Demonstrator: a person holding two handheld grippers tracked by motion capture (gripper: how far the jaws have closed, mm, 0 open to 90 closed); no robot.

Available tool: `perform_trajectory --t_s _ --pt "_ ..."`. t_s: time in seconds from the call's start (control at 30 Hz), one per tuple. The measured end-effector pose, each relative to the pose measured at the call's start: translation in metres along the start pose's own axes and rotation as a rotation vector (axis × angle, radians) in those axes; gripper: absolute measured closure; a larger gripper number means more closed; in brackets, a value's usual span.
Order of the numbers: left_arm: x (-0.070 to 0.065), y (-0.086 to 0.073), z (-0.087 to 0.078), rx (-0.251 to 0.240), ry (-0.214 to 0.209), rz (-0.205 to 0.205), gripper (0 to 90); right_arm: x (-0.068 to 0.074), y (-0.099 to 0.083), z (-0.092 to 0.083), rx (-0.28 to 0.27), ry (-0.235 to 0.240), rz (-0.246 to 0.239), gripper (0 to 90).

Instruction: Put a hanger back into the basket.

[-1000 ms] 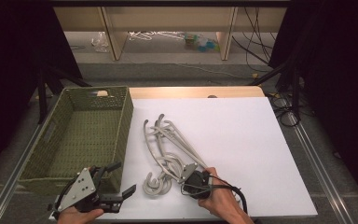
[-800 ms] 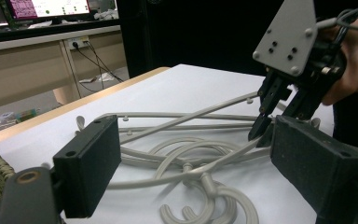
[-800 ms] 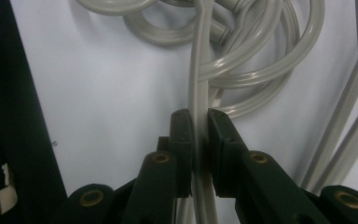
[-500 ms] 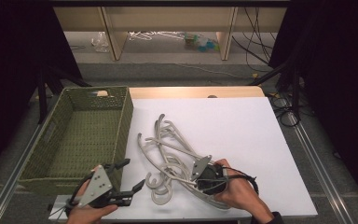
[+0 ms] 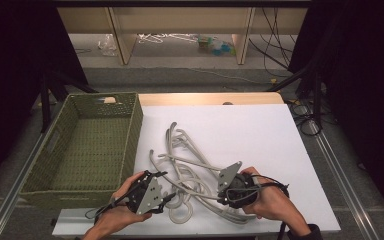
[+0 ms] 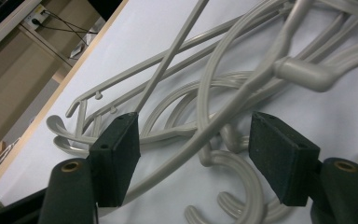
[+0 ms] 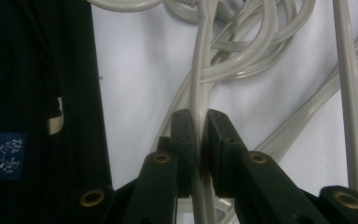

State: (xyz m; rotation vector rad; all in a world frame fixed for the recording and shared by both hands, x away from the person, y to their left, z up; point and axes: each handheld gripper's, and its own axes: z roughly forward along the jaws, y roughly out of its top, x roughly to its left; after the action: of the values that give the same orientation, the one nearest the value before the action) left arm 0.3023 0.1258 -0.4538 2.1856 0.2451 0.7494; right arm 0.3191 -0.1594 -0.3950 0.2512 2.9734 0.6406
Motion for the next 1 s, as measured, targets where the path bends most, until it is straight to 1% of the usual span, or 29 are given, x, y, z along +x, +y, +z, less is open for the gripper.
perform_trajectory --t_s 0.03,0.07,0.13,0.17,0.2,0.23,0.27,0.3,0.37,0.43,0.47,0.53,0.57,0.6,0.63,0.67,0.7,0.77,0.8,0.83,0.87,0.9,0.93,0.97,1.0 --pt "0.002 0.0 0.001 0.02 -0.015 -0.005 35.2 0.0 0.0 0.0 -0.001 0.004 -0.001 81.7" --pt "0.002 0.0 0.003 0.024 -0.032 -0.015 37.5 0.0 0.0 -0.001 -0.002 0.01 -0.005 81.7" --pt "0.0 0.0 0.005 0.024 -0.05 0.006 38.3 0.0 0.0 -0.003 -0.001 0.012 -0.003 81.7" --pt "-0.001 0.001 0.007 0.05 -0.06 0.039 38.9 -0.001 0.0 -0.004 -0.001 0.012 -0.007 81.7" --pt "-0.003 0.001 0.01 0.06 -0.055 0.044 38.9 -0.001 -0.001 -0.006 0.0 0.012 -0.011 81.7" --pt "-0.003 0.001 0.01 0.06 -0.055 0.044 38.6 -0.001 -0.001 -0.006 0.0 0.012 -0.011 81.7" --pt "-0.004 0.002 0.016 0.086 -0.054 0.059 38.5 0.0 -0.002 -0.007 0.003 0.017 -0.016 81.7" --pt "-0.005 0.002 0.018 0.098 -0.055 0.067 38.5 0.001 -0.002 -0.007 0.004 0.019 -0.018 81.7" --pt "-0.006 0.004 0.023 0.105 -0.063 0.068 39.3 0.001 -0.001 -0.008 0.005 0.022 -0.025 81.7" --pt "-0.009 0.008 0.028 0.102 -0.069 0.085 40.0 0.002 -0.002 -0.009 -0.002 0.031 -0.024 81.7" --pt "-0.01 0.01 0.031 0.105 -0.079 0.099 40.7 0.002 -0.003 -0.01 -0.001 0.036 -0.03 81.7" --pt "-0.013 0.014 0.034 0.103 -0.09 0.122 44.8 0.001 -0.003 -0.01 -0.004 0.04 -0.035 81.6" --pt "-0.013 0.016 0.036 0.101 -0.093 0.141 47.3 0.001 -0.003 -0.01 -0.004 0.039 -0.035 81.7" --pt "-0.013 0.016 0.036 0.101 -0.093 0.141 51.3 0.001 -0.004 -0.01 -0.007 0.039 -0.04 81.6" --pt "-0.015 0.02 0.038 0.102 -0.108 0.171 54.6 0.001 -0.005 -0.009 -0.008 0.042 -0.036 81.6" --pt "-0.016 0.022 0.039 0.109 -0.111 0.189 58.8 0.001 -0.006 -0.009 -0.004 0.043 -0.035 81.6" --pt "-0.016 0.022 0.039 0.109 -0.111 0.189 61.1 0.001 -0.006 -0.009 -0.004 0.043 -0.035 81.6" --pt "-0.015 0.029 0.036 0.12 -0.084 0.258 64.0 -0.003 -0.008 -0.009 -0.011 0.044 -0.039 81.6" --pt "-0.013 0.032 0.033 0.108 -0.062 0.266 66.0 -0.004 -0.01 -0.009 -0.02 0.044 -0.038 81.5" --pt "-0.01 0.034 0.031 0.103 -0.08 0.255 66.4 -0.005 -0.011 -0.011 -0.024 0.039 -0.036 81.4" --pt "-0.01 0.034 0.031 0.103 -0.08 0.255 68.7 -0.007 -0.013 -0.012 -0.032 0.035 -0.047 81.0" --pt "-0.009 0.037 0.028 0.101 -0.078 0.288 68.7 -0.007 -0.013 -0.012 -0.032 0.035 -0.047 81.0" --pt "-0.009 0.039 0.026 0.099 -0.084 0.313 72.2 -0.012 -0.015 -0.015 -0.049 0.006 -0.036 79.1" --pt "-0.01 0.042 0.025 0.099 -0.075 0.329 72.8 -0.013 -0.015 -0.016 -0.048 -0.009 -0.032 78.7" --pt "-0.009 0.044 0.025 0.105 -0.069 0.352 73.3 -0.014 -0.016 -0.018 -0.048 -0.019 -0.031 78.2"
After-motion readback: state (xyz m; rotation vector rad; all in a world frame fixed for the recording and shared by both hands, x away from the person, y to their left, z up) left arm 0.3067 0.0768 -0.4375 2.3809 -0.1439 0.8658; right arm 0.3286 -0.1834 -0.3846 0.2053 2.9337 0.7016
